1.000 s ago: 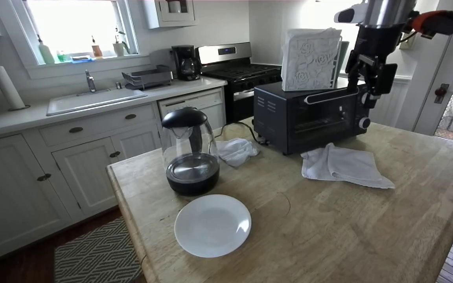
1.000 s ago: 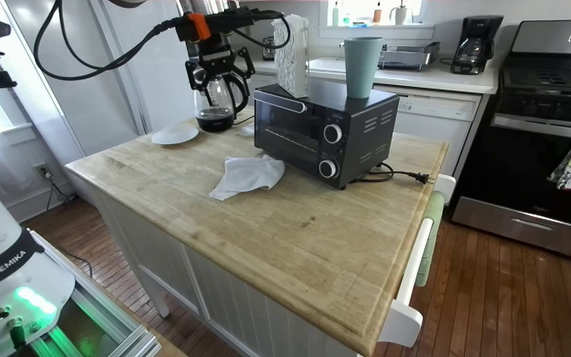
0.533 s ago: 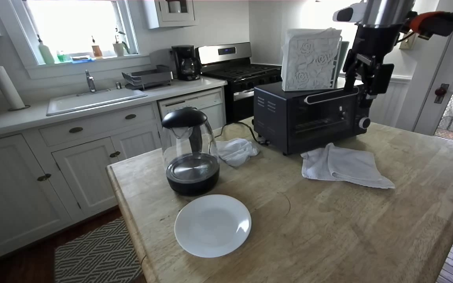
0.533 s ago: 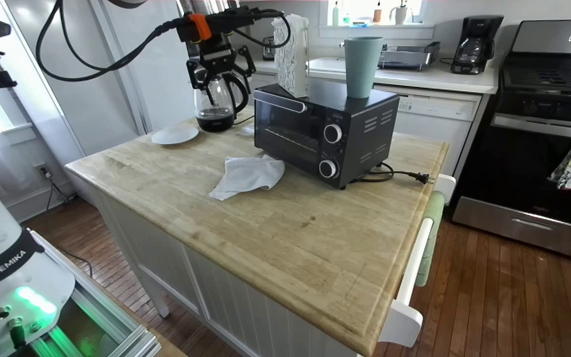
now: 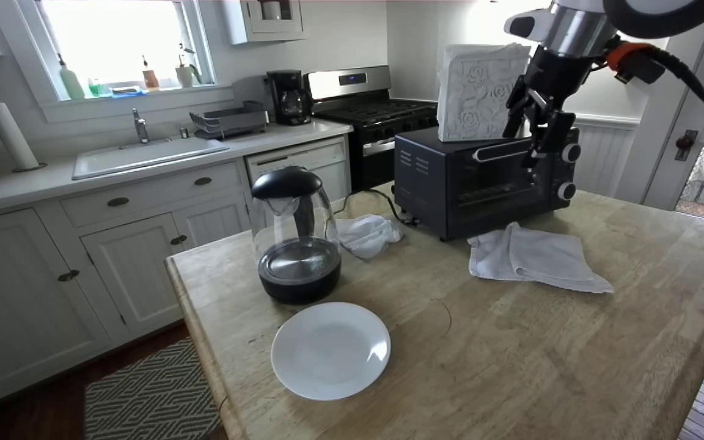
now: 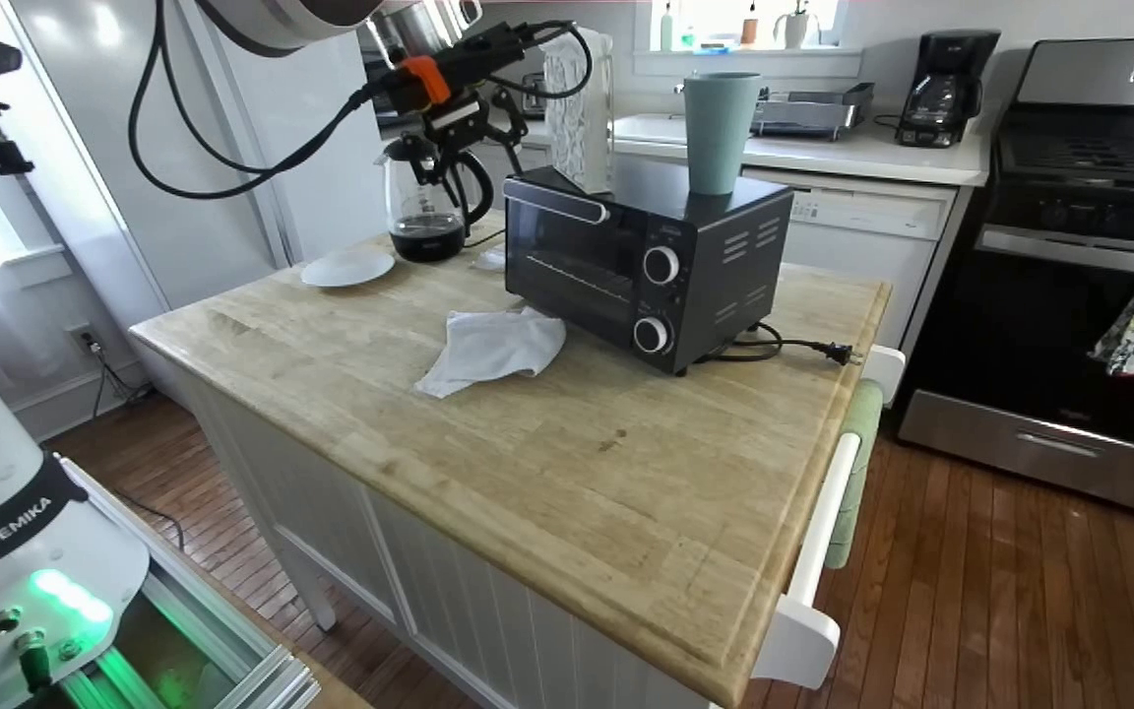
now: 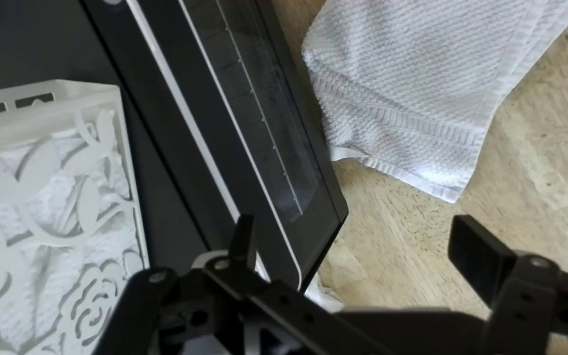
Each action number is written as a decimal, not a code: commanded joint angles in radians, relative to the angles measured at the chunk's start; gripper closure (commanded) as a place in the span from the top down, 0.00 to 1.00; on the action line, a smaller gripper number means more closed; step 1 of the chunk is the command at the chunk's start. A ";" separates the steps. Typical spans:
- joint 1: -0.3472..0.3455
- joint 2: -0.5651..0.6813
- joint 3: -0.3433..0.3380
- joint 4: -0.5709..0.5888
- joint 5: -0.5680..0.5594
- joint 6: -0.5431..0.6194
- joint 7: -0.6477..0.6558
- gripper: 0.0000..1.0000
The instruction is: Open the microwave door
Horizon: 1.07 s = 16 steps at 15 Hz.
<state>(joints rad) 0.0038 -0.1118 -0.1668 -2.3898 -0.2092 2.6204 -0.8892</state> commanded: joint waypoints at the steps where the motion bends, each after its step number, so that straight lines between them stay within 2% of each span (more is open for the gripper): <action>1: -0.029 0.044 0.014 -0.011 -0.005 0.096 -0.043 1.00; 11: -0.047 0.069 0.019 -0.035 -0.008 0.225 -0.115 1.00; 16: -0.055 0.069 0.021 -0.047 -0.025 0.181 -0.128 1.00</action>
<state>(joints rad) -0.0258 -0.0450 -0.1634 -2.4202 -0.2147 2.8045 -0.9959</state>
